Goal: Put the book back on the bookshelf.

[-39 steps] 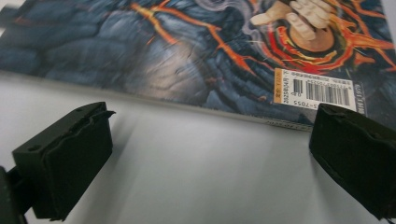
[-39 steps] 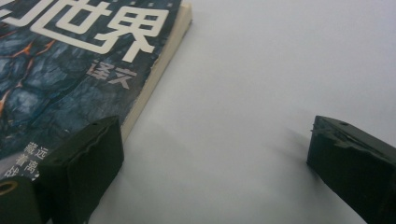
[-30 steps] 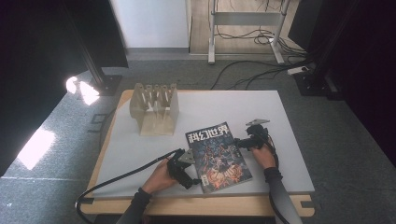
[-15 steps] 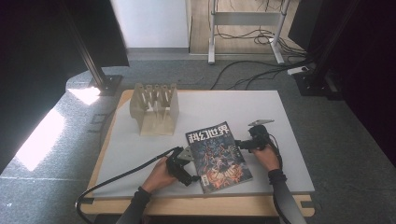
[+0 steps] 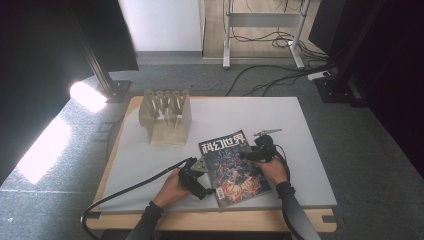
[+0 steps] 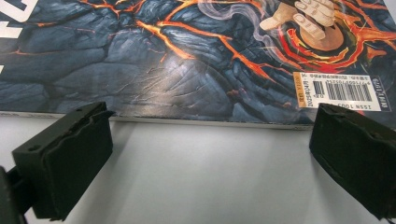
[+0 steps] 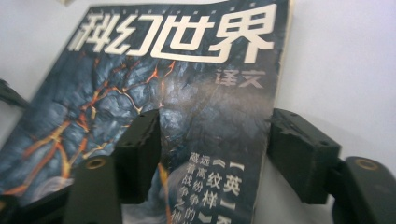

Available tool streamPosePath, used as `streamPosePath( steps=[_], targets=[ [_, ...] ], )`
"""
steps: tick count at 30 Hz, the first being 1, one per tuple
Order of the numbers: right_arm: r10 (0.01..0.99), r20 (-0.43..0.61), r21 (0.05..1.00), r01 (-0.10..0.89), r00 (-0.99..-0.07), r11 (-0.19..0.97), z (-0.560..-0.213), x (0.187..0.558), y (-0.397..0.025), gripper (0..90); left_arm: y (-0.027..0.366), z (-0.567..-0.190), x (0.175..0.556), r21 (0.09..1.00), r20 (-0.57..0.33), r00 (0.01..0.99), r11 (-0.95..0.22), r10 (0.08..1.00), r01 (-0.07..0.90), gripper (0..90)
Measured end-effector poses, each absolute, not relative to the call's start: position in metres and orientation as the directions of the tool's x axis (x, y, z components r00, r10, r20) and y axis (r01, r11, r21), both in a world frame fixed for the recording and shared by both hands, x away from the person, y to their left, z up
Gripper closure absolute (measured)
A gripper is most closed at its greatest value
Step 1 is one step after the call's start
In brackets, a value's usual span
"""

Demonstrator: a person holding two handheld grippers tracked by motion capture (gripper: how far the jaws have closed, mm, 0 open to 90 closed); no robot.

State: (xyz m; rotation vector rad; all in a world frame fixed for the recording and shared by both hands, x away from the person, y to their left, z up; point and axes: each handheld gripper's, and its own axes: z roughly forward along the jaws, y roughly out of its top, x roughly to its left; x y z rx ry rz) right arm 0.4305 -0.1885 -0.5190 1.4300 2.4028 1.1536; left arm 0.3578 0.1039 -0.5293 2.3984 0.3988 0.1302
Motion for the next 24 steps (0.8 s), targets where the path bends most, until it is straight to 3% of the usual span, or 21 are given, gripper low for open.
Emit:
streamPosePath(
  steps=[10,20,24],
  targets=[
    [0.769,0.378,0.632,0.750,-0.515,0.192,-0.515,0.420,-0.211,57.4,0.104,-0.529,0.358,0.655,-0.015,0.948,-0.713,0.319,0.250,0.0],
    [0.766,0.366,0.651,0.734,-0.529,0.196,-0.511,0.436,-0.200,59.7,0.103,-0.530,0.357,0.657,-0.008,0.945,-0.711,0.327,0.252,0.0],
    [0.737,0.413,0.623,0.756,-0.535,0.200,-0.515,0.434,-0.204,67.9,0.103,-0.530,0.357,0.657,-0.008,0.945,-0.710,0.328,0.252,0.0]
  ],
)
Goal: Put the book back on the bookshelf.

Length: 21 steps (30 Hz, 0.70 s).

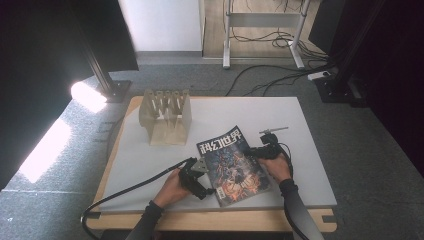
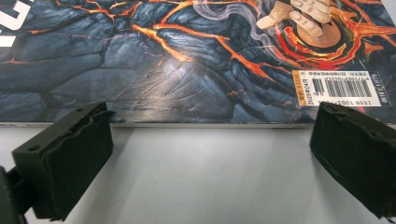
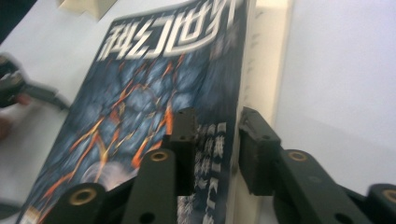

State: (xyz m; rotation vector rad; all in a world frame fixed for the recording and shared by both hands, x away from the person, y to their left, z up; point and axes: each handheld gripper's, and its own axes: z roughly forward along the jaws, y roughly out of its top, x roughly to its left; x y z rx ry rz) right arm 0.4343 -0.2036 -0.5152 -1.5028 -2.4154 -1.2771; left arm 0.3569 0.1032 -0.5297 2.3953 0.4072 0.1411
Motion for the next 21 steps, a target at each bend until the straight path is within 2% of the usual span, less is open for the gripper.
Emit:
streamPosePath(
  steps=[6,8,12,17,21],
  targets=[
    [0.736,0.378,0.625,0.741,-0.562,0.244,-0.512,0.435,-0.196,68.3,0.103,-0.530,0.357,0.657,-0.009,0.945,-0.710,0.328,0.253,0.0],
    [0.733,0.350,0.640,0.720,-0.584,0.269,-0.506,0.434,-0.191,75.5,0.103,-0.530,0.357,0.656,-0.010,0.944,-0.710,0.329,0.254,0.0],
    [0.715,0.337,0.674,0.687,-0.613,0.271,-0.494,0.426,-0.188,80.9,0.103,-0.529,0.357,0.655,-0.017,0.943,-0.708,0.333,0.263,0.0],
    [0.691,0.323,0.709,0.649,-0.647,0.276,-0.478,0.416,-0.185,81.5,0.109,-0.525,0.362,0.637,-0.039,0.915,-0.696,0.401,0.332,0.0],
    [0.678,0.302,0.729,0.621,-0.670,0.289,-0.468,0.410,-0.180,81.6,0.113,-0.521,0.372,0.657,-0.101,0.900,-0.650,0.425,0.381,0.0]
  ],
)
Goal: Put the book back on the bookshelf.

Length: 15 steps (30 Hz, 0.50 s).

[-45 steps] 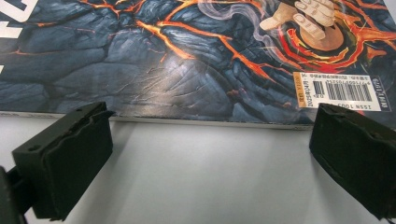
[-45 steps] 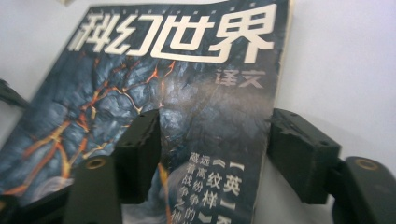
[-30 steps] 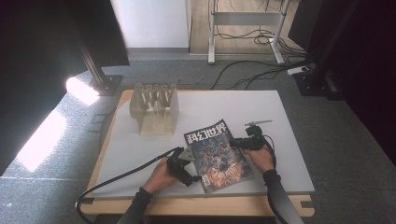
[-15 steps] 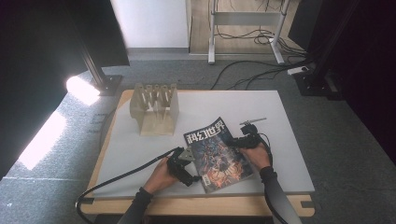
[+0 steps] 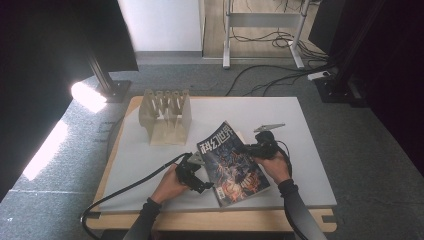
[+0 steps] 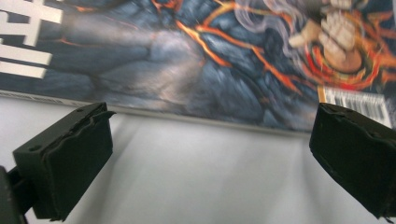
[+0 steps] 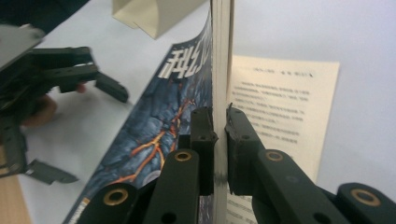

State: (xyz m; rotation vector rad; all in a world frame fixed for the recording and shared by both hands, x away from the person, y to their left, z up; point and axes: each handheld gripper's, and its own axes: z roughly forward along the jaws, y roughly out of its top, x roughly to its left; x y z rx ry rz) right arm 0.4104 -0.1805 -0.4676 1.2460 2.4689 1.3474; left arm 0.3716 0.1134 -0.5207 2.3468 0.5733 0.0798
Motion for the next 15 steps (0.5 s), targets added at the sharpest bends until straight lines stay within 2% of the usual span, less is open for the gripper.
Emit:
streamPosePath(
  steps=[15],
  targets=[
    [0.647,0.244,0.776,0.545,-0.722,0.316,-0.438,0.391,-0.174,81.7,0.119,-0.521,0.392,0.659,-0.170,0.866,-0.600,0.470,0.454,0.0]
  ],
)
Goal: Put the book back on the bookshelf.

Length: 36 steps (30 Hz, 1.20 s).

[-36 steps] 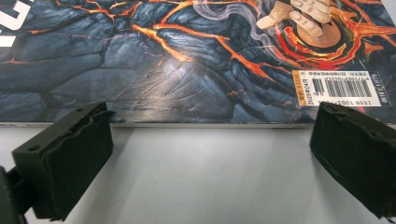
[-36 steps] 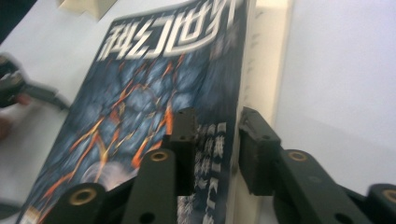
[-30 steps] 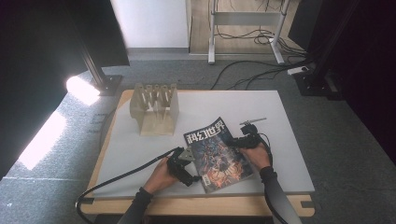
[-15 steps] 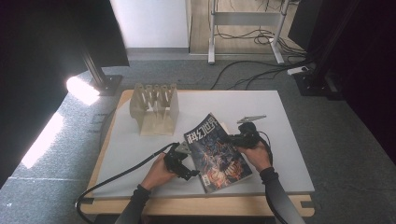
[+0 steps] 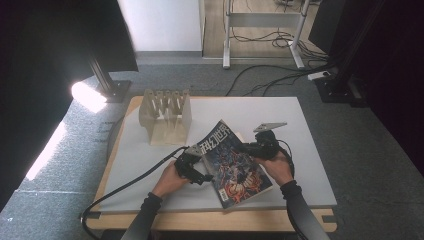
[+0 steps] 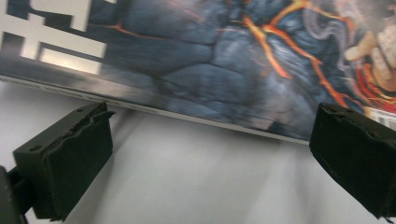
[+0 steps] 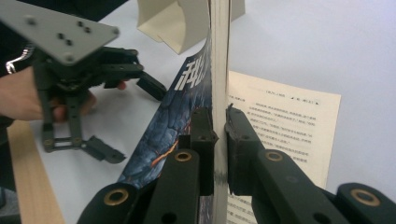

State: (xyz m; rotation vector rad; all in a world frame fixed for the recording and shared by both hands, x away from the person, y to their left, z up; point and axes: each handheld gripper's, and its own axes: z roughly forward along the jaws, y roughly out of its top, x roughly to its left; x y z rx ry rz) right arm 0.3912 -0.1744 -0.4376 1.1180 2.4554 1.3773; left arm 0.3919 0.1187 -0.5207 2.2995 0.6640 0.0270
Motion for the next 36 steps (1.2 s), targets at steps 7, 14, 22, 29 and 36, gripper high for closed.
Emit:
streamPosePath(
  steps=[7,14,22,29,36],
  targets=[
    [0.630,0.232,0.793,0.519,-0.741,0.319,-0.427,0.385,-0.173,81.8,0.119,-0.523,0.400,0.664,-0.215,0.855,-0.571,0.472,0.482,0.0],
    [0.616,0.223,0.802,0.501,-0.755,0.324,-0.422,0.382,-0.170,81.8,0.118,-0.521,0.404,0.671,-0.238,0.841,-0.544,0.486,0.504,0.0],
    [0.596,0.233,0.810,0.493,-0.768,0.318,-0.418,0.381,-0.173,81.7,0.123,-0.506,0.402,0.696,-0.215,0.823,-0.509,0.526,0.507,14.1],
    [0.596,0.223,0.819,0.480,-0.771,0.315,-0.415,0.380,-0.175,81.6,0.129,-0.490,0.402,0.728,-0.237,0.800,-0.445,0.550,0.522,33.1],
    [0.585,0.210,0.829,0.460,-0.784,0.319,-0.414,0.381,-0.173,81.6,0.135,-0.473,0.407,0.702,-0.274,0.778,-0.436,0.565,0.563,44.0]
  ],
)
